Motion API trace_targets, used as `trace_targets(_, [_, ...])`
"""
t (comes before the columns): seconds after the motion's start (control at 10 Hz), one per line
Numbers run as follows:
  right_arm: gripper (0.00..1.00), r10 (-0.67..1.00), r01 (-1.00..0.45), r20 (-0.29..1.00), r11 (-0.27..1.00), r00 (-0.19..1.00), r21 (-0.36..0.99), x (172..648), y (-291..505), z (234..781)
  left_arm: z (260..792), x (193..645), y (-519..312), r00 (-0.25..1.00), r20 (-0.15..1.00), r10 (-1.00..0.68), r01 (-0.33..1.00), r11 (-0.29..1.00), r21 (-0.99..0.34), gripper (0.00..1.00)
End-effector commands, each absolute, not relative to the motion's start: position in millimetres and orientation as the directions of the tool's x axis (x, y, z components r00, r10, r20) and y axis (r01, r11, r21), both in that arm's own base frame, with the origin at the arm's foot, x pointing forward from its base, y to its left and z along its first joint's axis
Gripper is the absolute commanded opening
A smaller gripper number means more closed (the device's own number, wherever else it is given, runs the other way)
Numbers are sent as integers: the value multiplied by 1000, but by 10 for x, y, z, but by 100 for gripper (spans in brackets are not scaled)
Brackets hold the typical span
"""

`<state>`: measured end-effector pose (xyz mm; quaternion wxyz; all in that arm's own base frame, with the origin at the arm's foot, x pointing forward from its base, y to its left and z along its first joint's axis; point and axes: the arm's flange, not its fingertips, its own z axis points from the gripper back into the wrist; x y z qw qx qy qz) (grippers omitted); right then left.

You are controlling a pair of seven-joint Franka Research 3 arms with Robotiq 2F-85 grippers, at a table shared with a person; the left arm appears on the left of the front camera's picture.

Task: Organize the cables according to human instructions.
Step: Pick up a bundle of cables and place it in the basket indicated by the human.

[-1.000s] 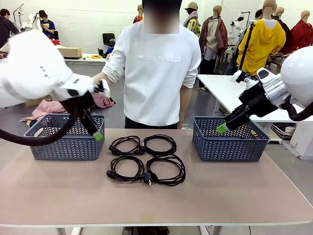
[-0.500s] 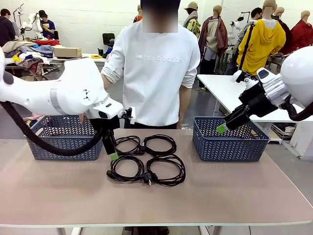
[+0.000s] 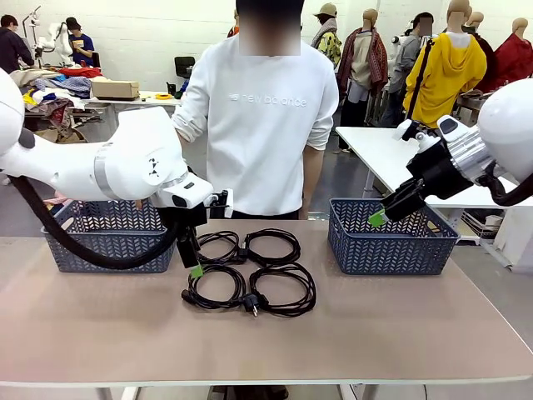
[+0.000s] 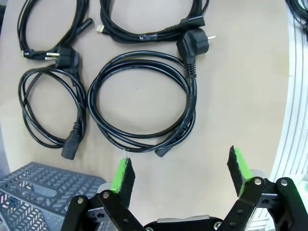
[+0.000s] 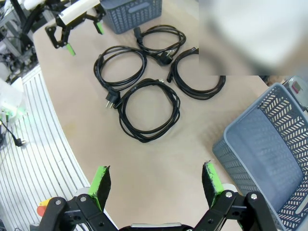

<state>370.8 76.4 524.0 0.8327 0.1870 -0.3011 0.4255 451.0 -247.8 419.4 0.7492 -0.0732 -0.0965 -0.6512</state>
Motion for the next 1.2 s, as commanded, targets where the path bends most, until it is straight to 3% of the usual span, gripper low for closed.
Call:
trace_targets(0.0, [100, 586, -825, 672, 561, 452, 66, 3719, 768, 5232, 4220, 4514, -2464, 134, 245, -960, 989, 144, 20, 100])
trace_targets(0.3, [100, 586, -825, 672, 561, 452, 66, 3719, 768, 5232, 4194, 4508, -2482, 132, 240, -962, 990, 140, 16, 100])
trace_targets(0.7, [100, 586, -825, 672, 561, 452, 66, 3719, 768, 5232, 3863, 4507, -2773, 22, 156, -987, 999, 16, -38, 100])
trace_targets(1.1, [100, 586, -825, 672, 561, 452, 66, 3719, 768, 5232, 3495, 4537, -2910, -13, 109, -994, 998, -20, -63, 100])
